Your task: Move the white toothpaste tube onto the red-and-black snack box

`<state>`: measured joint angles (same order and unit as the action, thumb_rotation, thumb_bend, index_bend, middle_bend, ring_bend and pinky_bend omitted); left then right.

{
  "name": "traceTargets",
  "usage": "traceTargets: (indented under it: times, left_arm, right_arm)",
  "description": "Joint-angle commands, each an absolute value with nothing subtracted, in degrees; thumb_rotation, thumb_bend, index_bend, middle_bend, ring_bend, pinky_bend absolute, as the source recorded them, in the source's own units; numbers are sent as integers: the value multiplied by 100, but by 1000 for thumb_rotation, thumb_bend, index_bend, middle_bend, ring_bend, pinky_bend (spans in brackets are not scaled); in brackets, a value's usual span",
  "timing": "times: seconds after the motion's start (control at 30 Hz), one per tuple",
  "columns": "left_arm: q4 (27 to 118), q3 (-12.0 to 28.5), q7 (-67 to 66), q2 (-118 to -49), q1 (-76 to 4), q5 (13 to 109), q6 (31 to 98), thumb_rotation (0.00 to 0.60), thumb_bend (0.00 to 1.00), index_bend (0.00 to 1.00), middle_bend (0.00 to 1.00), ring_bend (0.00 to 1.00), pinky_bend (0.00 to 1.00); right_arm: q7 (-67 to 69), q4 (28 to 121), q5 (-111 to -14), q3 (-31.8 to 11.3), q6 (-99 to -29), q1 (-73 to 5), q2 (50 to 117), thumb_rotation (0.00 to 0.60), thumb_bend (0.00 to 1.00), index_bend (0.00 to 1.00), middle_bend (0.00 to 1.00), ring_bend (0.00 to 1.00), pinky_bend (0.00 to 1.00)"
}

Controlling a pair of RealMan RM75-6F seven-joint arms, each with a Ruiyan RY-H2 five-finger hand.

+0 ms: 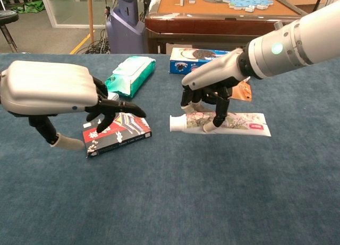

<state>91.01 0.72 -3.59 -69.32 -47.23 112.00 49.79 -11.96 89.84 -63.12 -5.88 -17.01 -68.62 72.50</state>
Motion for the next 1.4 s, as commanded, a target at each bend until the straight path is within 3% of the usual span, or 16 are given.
traceTargets:
  times: [0.03,0.43,1.4]
  left_arm:
    - [9124,112,-509,-7061,-4835,11067,4854,600,255,18,488,506,323]
    - [9219,122,-1131,-7261,-5096,10623,4447,600,255,15,507,514,324]
    - [9263,-122,-1758,-7365,-5250,10012,4219,600,254,36,513,514,325]
  right_arm:
    - [-1142,9006,-6338,-570,-1714,-6910,7279,600,1000,917,784,774,597]
    - [-973,9053,-6442,-435,-1775,-7122,7437,600,1000,924,788,780,597]
    - [-627,9078,-6666,-276,-2033,-7138,7440,600,1000,990,822,813,597]
